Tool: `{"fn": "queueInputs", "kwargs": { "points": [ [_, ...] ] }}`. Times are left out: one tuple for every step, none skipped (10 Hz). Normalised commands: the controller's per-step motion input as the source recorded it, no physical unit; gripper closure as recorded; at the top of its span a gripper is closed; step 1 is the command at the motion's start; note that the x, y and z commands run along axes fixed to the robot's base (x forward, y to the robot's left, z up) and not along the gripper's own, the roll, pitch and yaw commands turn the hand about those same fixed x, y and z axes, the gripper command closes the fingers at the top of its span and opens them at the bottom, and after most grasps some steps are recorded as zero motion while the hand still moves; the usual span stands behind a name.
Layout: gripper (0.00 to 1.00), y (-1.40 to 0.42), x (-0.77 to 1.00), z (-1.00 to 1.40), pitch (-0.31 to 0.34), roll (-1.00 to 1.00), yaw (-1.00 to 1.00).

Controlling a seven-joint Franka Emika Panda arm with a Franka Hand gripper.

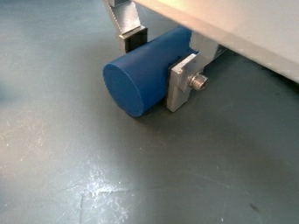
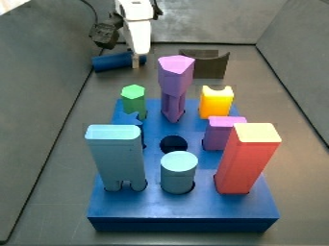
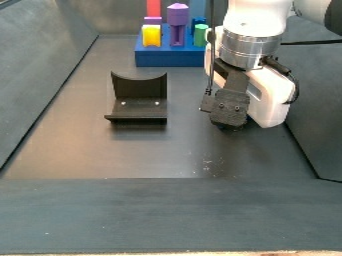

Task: Pick up the round object. Move up. Place the round object on the fixture. Regrasp the round object. Move to above the board. Insert the round object.
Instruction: Pick up the round object, then move up.

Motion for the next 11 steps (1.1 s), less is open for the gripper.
{"fn": "queueInputs", "kwargs": {
  "points": [
    [1.0,0.0,0.0,0.0,0.0,0.0,0.0],
    [1.0,0.0,0.0,0.0,0.0,0.0,0.0],
    [1.0,0.0,0.0,0.0,0.0,0.0,0.0],
    [1.0,0.0,0.0,0.0,0.0,0.0,0.0],
    [1.0,0.0,0.0,0.0,0.0,0.0,0.0],
    [1.0,0.0,0.0,0.0,0.0,0.0,0.0],
    [1.0,0.0,0.0,0.0,0.0,0.0,0.0],
    [1.0,0.0,0.0,1.0,0.0,0.0,0.0],
    [1.0,0.0,-0.01,1.0,0.006,0.0,0.0],
    [1.0,0.0,-0.03,1.0,0.038,0.0,0.0],
    [1.0,0.0,-0.02,0.94,0.051,0.01,-0.01]
  ]
}}
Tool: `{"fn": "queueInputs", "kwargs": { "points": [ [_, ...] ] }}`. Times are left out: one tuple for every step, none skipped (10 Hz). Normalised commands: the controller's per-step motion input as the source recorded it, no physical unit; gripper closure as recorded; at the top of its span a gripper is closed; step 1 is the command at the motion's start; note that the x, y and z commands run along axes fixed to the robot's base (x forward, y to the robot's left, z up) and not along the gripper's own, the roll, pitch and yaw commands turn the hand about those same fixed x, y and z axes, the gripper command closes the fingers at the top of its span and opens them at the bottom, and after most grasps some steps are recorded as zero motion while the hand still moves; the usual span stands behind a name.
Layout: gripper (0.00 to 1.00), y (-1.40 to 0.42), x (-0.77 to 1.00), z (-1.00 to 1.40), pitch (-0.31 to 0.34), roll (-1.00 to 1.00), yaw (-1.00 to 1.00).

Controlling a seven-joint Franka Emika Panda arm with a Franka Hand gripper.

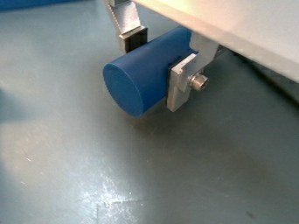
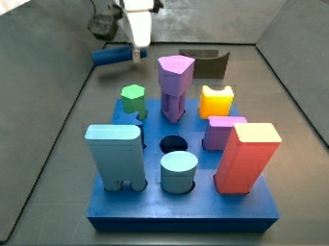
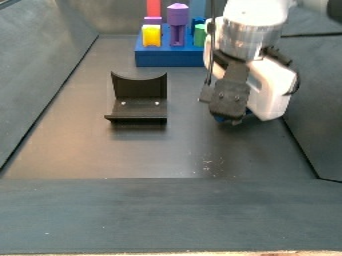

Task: Pick up the round object. Move up. Place the round object on the fixture. Regrasp the round object. Move to above the board. Insert the round object.
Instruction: Move up, then place the round object on the fixture.

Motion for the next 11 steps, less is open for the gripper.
{"fn": "queueInputs", "kwargs": {
  "points": [
    [1.0,0.0,-0.02,0.87,0.062,0.02,-0.01],
    [1.0,0.01,-0.02,0.66,0.077,0.04,-0.02],
    [1.0,0.01,-0.02,0.57,0.08,0.05,-0.02],
    [1.0,0.0,-0.02,0.4,0.081,0.08,-0.02],
    [1.0,0.0,-0.02,0.28,0.083,0.09,-0.02],
    [1.0,0.0,0.0,1.0,0.0,0.0,0.0],
    [1.0,0.0,0.0,1.0,-0.001,0.01,0.01],
    [1.0,0.0,-0.01,1.0,0.019,0.02,0.01],
    [1.0,0.0,-0.02,1.0,0.034,0.04,0.0],
    [1.0,0.01,-0.03,1.0,0.053,0.06,0.0],
    [1.0,0.01,-0.03,1.0,0.064,0.07,0.0]
  ]
}}
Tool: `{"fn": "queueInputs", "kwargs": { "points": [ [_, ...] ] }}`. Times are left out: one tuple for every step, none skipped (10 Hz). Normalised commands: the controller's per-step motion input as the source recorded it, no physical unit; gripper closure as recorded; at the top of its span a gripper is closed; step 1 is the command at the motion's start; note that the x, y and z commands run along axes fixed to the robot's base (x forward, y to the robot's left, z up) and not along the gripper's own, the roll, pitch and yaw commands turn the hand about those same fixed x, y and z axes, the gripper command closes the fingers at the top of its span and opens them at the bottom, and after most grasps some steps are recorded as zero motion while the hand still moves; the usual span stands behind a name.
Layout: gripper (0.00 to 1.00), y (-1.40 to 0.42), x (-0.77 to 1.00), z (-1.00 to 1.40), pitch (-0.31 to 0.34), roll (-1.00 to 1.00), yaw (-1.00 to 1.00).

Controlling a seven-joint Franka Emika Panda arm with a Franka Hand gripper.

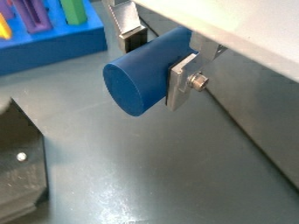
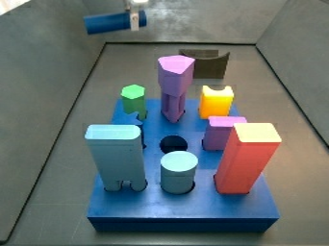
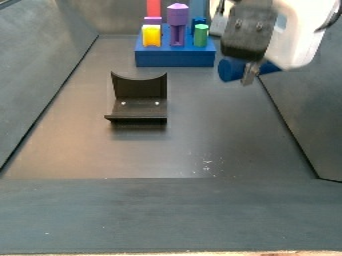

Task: Pick up the round object. Move up. Place the round object on the fixture. Regrasp the round object. Move to above the board. Insert the round object.
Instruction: Place the round object on the fixture.

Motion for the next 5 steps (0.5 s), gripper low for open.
{"fn": "queueInputs", "kwargs": {
  "points": [
    [1.0,0.01,-0.03,0.97,0.074,0.08,0.01],
    [1.0,0.0,-0.03,0.89,0.081,0.09,0.01],
    [1.0,0.0,-0.02,0.76,0.086,0.1,0.02],
    [1.0,0.0,-0.01,0.58,0.096,0.1,0.02],
    [1.0,0.0,0.0,0.45,0.099,0.08,0.02]
  ]
}}
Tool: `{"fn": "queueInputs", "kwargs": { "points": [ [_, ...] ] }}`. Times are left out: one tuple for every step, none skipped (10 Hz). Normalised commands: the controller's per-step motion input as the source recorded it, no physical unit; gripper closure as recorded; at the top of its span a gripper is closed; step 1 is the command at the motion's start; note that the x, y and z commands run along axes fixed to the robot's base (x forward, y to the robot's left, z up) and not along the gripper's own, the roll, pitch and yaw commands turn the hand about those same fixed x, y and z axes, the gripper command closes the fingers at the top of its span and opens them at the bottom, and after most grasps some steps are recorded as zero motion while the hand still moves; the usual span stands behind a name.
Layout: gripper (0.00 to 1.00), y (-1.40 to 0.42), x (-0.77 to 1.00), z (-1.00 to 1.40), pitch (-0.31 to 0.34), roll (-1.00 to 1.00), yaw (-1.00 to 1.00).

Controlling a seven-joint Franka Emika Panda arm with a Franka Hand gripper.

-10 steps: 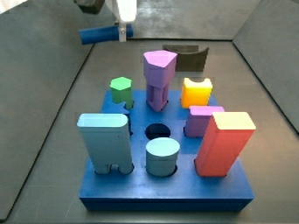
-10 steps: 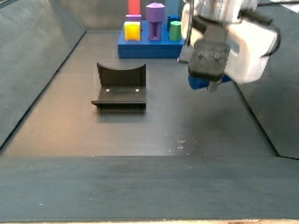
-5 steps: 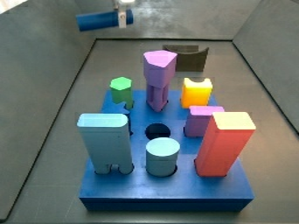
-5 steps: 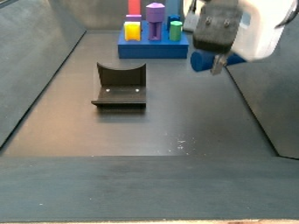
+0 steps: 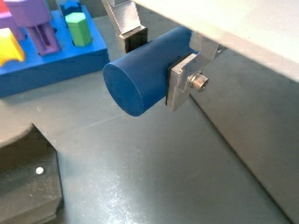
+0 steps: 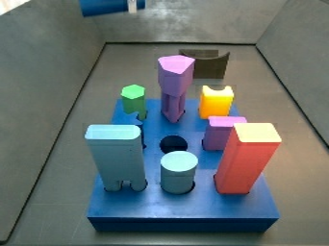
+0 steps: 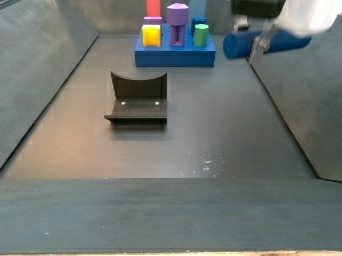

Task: Pick up the round object. Move up. Place the round object on the fixture. Regrasp the round object. Move to above the board. Insert the round object.
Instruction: Place the round object on the fixture.

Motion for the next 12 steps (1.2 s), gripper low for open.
{"fn": "queueInputs", "kwargs": {
  "points": [
    [1.0,0.01,0.0,0.32,0.101,0.06,0.01],
    [1.0,-0.42,1.0,0.52,0.006,0.07,1.0],
    [1.0,-0.42,1.0,0.48,0.011,0.07,1.0],
    [1.0,-0.38,1.0,0.44,0.027,0.08,1.0],
    [1.0,-0.35,1.0,0.41,0.038,0.08,1.0],
    [1.0,-0.33,1.0,0.39,0.045,0.08,1.0],
    [1.0,-0.29,1.0,0.35,0.062,0.08,1.0],
    [1.0,-0.27,1.0,0.32,0.075,0.08,1.0],
    [1.0,-0.23,1.0,0.28,0.097,0.09,1.0],
    [1.0,-0.21,1.0,0.26,0.108,0.09,1.0],
    [1.0,-0.18,1.0,0.21,0.13,0.09,1.0],
    [1.0,-0.15,1.0,0.18,0.149,0.09,1.0]
  ]
}}
